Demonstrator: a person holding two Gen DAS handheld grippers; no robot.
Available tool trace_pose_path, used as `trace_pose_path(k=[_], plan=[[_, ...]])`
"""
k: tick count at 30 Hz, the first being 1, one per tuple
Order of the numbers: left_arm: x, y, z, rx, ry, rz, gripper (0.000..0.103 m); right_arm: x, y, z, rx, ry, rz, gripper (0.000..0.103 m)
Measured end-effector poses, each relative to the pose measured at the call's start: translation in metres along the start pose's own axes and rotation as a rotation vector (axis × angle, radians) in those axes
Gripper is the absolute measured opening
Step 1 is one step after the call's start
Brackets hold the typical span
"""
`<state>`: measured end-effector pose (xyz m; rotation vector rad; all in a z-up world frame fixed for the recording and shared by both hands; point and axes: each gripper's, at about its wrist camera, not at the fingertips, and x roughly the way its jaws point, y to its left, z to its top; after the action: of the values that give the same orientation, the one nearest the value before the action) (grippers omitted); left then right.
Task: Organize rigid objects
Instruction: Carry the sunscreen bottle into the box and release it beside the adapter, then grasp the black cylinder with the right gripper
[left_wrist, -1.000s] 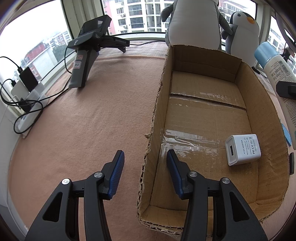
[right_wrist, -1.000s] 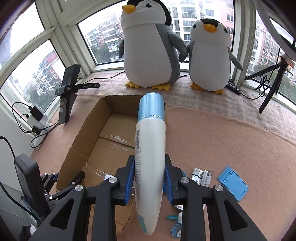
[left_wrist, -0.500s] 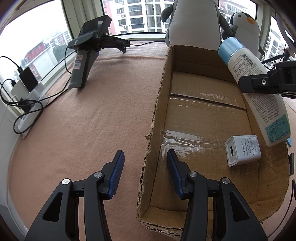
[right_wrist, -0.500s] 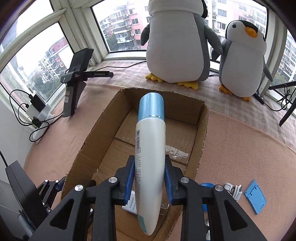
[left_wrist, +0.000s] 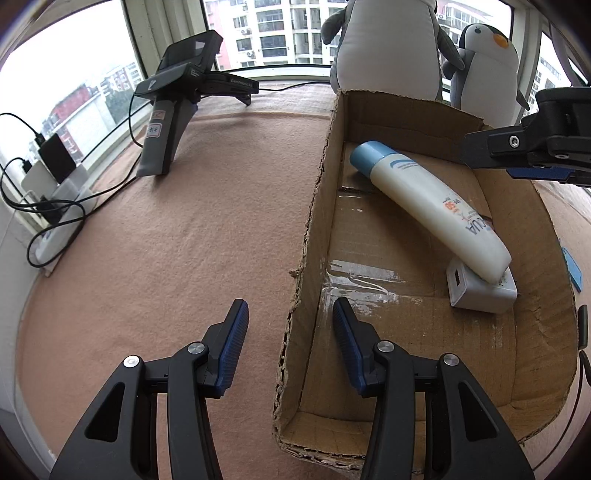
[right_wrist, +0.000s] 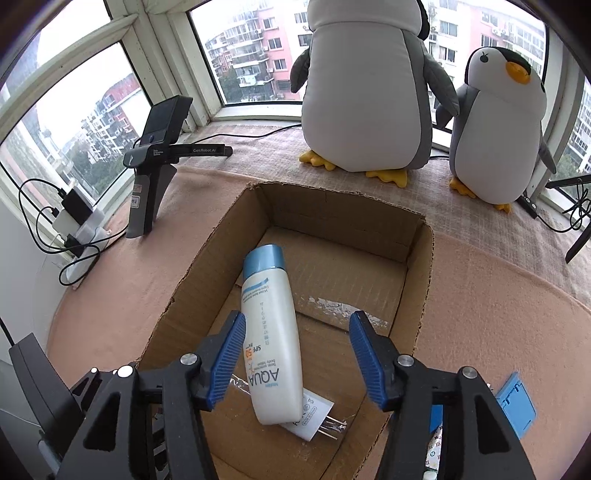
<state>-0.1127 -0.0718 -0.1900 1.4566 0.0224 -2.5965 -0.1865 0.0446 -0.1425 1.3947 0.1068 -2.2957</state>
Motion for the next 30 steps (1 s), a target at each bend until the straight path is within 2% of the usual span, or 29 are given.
trace_pose_path(k=[7, 16, 30], plan=[[0.0, 0.0, 0.001, 0.003, 0.0, 0.003, 0.047, -0.012, -0.004, -0.007, -0.016, -0.015, -0.064, 0.055], [0.001, -0.003, 0.002, 0.017, -0.002, 0.014, 0.047, -0.046, -0.013, -0.019, -0.02, -0.085, -0.138, 0.054], [0.0, -0.007, 0.001, 0.031, -0.006, 0.026, 0.047, -0.083, -0.059, -0.054, 0.036, -0.122, -0.171, 0.055]])
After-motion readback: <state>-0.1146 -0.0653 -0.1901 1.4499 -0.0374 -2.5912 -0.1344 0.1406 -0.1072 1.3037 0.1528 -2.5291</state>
